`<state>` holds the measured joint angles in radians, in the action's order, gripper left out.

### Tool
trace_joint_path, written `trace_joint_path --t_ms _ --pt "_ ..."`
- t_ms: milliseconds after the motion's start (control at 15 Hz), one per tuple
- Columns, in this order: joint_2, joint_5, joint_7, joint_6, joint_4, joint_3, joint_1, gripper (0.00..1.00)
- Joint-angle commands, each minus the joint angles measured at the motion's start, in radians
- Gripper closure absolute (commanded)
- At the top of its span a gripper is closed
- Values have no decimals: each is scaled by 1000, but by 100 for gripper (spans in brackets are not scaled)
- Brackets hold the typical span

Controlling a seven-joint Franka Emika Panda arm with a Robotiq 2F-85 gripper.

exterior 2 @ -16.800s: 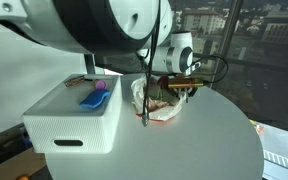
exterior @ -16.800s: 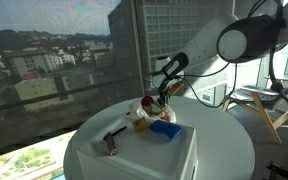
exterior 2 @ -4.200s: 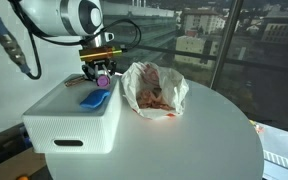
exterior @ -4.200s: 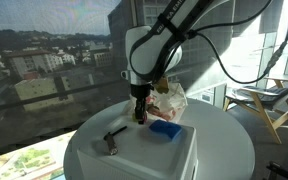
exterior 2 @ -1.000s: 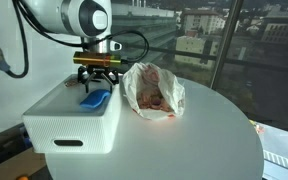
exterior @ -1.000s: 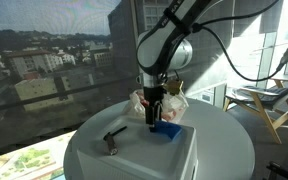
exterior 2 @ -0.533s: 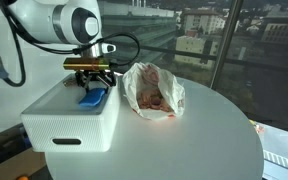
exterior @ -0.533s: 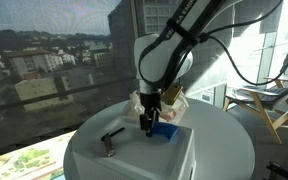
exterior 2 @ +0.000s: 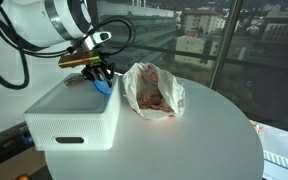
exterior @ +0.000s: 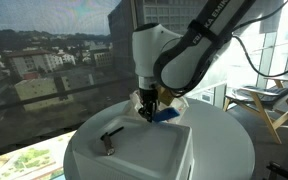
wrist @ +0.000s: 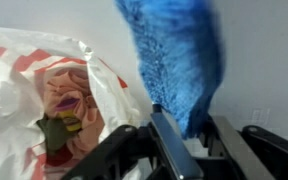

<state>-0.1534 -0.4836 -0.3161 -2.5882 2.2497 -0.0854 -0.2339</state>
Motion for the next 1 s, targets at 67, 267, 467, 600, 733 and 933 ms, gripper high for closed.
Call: trace_joint_path --t_ms 67,267,467,600,733,933 --pt "144 -190 -213 30 47 31 12 94" --pt "112 -173 -216 53 -20 35 66 91" --pt "4 -143 -167 9 -114 58 119 89" --pt "-85 -160 -173 -44 -192 83 140 91" --pt "-191 -118 -107 -85 -282 97 148 91" --pt "-330 -114 -75 -143 -414 130 123 90"
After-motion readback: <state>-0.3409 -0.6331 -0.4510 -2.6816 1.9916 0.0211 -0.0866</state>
